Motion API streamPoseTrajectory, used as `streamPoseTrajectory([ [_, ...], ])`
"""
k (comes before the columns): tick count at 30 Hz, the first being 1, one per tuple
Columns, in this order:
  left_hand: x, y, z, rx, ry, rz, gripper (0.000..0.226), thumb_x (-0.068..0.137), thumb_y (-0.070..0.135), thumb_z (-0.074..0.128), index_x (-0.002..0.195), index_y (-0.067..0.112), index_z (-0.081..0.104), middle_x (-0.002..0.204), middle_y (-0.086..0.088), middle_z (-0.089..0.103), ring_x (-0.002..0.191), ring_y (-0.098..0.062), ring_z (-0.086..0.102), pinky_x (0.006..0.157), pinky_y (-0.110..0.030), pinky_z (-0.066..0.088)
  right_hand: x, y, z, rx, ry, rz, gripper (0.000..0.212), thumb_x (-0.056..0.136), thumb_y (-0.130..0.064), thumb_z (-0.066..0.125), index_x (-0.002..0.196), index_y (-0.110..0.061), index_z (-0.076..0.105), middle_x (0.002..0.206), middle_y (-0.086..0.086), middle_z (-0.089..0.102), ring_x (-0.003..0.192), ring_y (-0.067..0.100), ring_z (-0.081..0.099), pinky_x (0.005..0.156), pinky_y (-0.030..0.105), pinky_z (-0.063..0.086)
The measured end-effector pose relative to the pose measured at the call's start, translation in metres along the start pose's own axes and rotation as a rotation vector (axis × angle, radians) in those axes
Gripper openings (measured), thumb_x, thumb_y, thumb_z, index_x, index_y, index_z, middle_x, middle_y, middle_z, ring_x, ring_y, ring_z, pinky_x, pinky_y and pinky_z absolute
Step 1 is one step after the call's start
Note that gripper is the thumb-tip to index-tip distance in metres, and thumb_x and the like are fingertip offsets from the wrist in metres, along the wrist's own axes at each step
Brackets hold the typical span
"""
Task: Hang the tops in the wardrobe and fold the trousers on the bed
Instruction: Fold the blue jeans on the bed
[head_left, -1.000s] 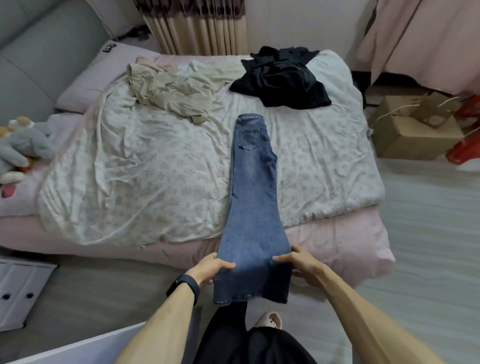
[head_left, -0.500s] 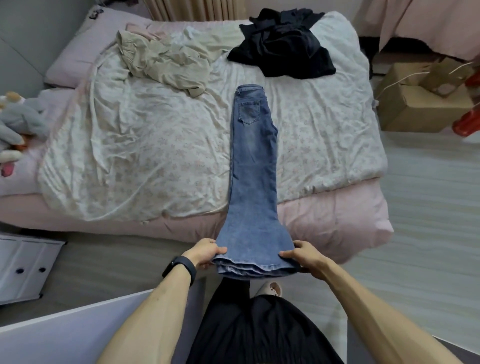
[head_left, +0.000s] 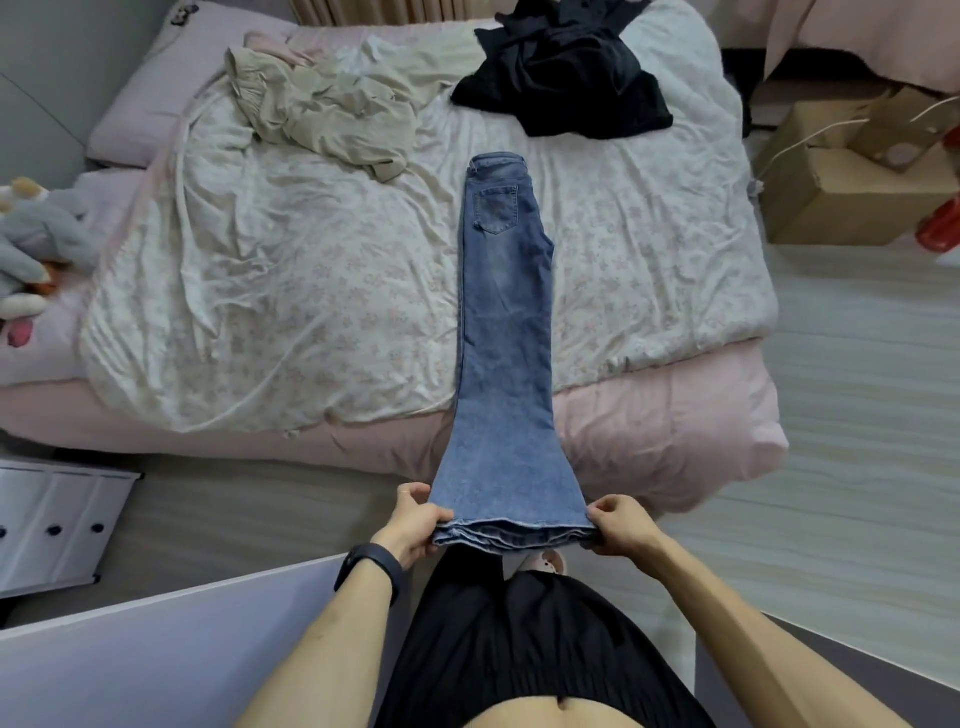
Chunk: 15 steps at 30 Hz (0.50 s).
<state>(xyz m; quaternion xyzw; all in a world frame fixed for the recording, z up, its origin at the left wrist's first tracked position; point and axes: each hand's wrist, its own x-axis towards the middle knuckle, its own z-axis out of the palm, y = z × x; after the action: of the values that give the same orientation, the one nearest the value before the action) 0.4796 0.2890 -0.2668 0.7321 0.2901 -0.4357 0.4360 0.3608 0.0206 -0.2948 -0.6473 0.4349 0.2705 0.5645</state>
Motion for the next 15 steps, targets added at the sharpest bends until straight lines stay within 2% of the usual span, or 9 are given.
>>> streamPoseTrajectory([
  [2, -0.002, -0.006, 0.004, -0.027, 0.019, -0.004, 0.030, 0.095, 0.001, 0.057, 0.119, 0.016, 0.044, 0.097, -0.012, 0.058, 0.061, -0.016, 0.049, 0.042, -0.023, 0.031, -0.002, 0.002, 0.004, 0.064, 0.010, -0.019, 0.017, 0.096, -0.017, 0.062, 0.089, -0.002, 0.064, 0.065, 0.008, 0.066, 0.057, 0.020, 0.066, 0.053, 0.028, 0.050],
  [5, -0.004, -0.012, 0.012, -0.015, 0.037, -0.004, 0.022, 0.095, 0.000, 0.057, 0.110, 0.012, 0.048, 0.085, -0.008, 0.055, 0.060, -0.015, 0.048, 0.039, -0.020, 0.029, -0.004, -0.005, 0.015, 0.235, -0.060, 0.020, 0.037, 0.100, -0.042, 0.059, 0.100, -0.005, 0.057, 0.076, 0.008, 0.060, 0.058, 0.022, 0.064, 0.051, 0.028, 0.047],
  [8, -0.006, -0.009, 0.017, -0.035, 0.041, 0.021, 0.018, 0.094, -0.001, 0.058, 0.103, 0.012, 0.050, 0.083, -0.008, 0.054, 0.058, -0.015, 0.047, 0.034, -0.018, 0.028, -0.003, -0.017, 0.022, 0.151, -0.109, 0.075, 0.046, 0.095, -0.056, 0.061, 0.092, -0.010, 0.054, 0.076, 0.009, 0.040, 0.047, 0.016, 0.041, 0.046, 0.025, 0.040],
  [9, -0.006, -0.008, 0.017, -0.036, 0.031, 0.029, 0.017, 0.094, 0.000, 0.058, 0.100, 0.013, 0.051, 0.082, -0.007, 0.055, 0.057, -0.015, 0.047, 0.034, -0.018, 0.028, -0.003, -0.017, 0.025, 0.073, -0.111, 0.088, 0.043, 0.092, -0.052, 0.066, 0.089, -0.010, 0.055, 0.077, 0.011, 0.039, 0.046, 0.017, 0.038, 0.046, 0.027, 0.040],
  [11, -0.006, -0.007, 0.016, -0.033, 0.014, 0.048, 0.017, 0.093, 0.000, 0.059, 0.096, 0.015, 0.051, 0.079, -0.006, 0.056, 0.055, -0.015, 0.047, 0.034, -0.019, 0.027, -0.004, -0.018, 0.028, -0.017, -0.121, 0.098, 0.023, 0.088, -0.025, 0.068, 0.079, -0.008, 0.055, 0.069, 0.011, 0.043, 0.045, 0.019, 0.042, 0.054, 0.031, 0.043],
  [13, -0.008, -0.005, 0.012, -0.026, 0.026, 0.064, 0.018, 0.092, 0.003, 0.059, 0.099, 0.018, 0.053, 0.084, -0.006, 0.058, 0.060, -0.016, 0.048, 0.039, -0.020, 0.028, -0.004, -0.018, 0.029, 0.008, -0.113, 0.061, 0.016, 0.089, -0.007, 0.057, 0.073, -0.006, 0.055, 0.062, 0.010, 0.053, 0.052, 0.023, 0.056, 0.059, 0.034, 0.048],
  [15, -0.010, -0.003, 0.008, -0.036, 0.034, 0.038, 0.021, 0.091, 0.005, 0.058, 0.104, 0.022, 0.054, 0.089, -0.004, 0.059, 0.067, -0.017, 0.048, 0.046, -0.022, 0.029, -0.006, -0.020, 0.027, 0.133, -0.107, 0.020, 0.015, 0.096, -0.004, 0.050, 0.081, -0.004, 0.055, 0.068, 0.011, 0.060, 0.061, 0.025, 0.065, 0.056, 0.033, 0.049],
])
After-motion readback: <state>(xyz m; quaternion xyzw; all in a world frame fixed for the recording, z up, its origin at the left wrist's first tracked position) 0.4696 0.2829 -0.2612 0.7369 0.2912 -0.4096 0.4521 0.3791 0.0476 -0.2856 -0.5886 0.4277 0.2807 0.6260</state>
